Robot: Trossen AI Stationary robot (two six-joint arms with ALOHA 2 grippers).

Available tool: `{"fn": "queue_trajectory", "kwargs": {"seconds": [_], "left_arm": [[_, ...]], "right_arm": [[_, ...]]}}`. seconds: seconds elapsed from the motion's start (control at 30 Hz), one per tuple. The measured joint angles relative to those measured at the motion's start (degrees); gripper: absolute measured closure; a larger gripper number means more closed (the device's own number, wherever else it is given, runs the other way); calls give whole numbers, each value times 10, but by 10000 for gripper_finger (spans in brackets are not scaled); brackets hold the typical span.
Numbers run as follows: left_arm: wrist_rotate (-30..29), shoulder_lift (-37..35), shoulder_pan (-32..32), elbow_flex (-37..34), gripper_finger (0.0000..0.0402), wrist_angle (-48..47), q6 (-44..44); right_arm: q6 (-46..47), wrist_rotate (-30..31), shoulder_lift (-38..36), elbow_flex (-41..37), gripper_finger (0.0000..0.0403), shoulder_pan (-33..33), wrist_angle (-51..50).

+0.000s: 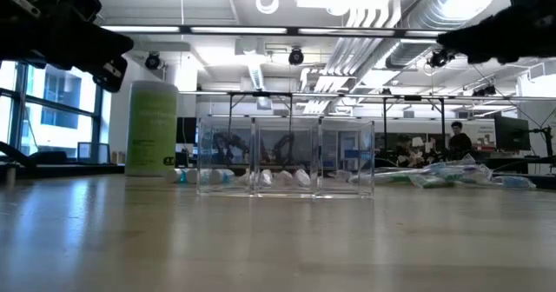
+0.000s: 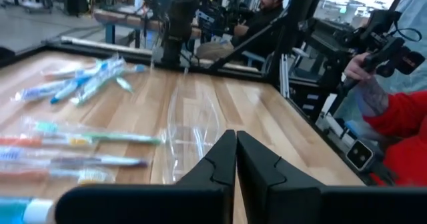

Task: Pick & Place toothbrushing station
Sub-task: Put the violet toothbrush into the transparent organizer

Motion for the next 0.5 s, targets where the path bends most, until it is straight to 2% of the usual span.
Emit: {"fn": "queue_trajectory", "kwargs": {"seconds": [0.13, 0.33, 0.5], "left_arm": [[-9, 66, 0, 0, 346, 71, 9], [-25, 160, 0, 0, 270, 206, 31], [-50, 212, 0, 0, 236, 283, 13]], "right_arm": [[1, 16, 25, 22, 341, 0, -11], [30, 16, 92, 61, 247, 0, -13], [47, 16, 152, 104, 190, 0, -8]]}}
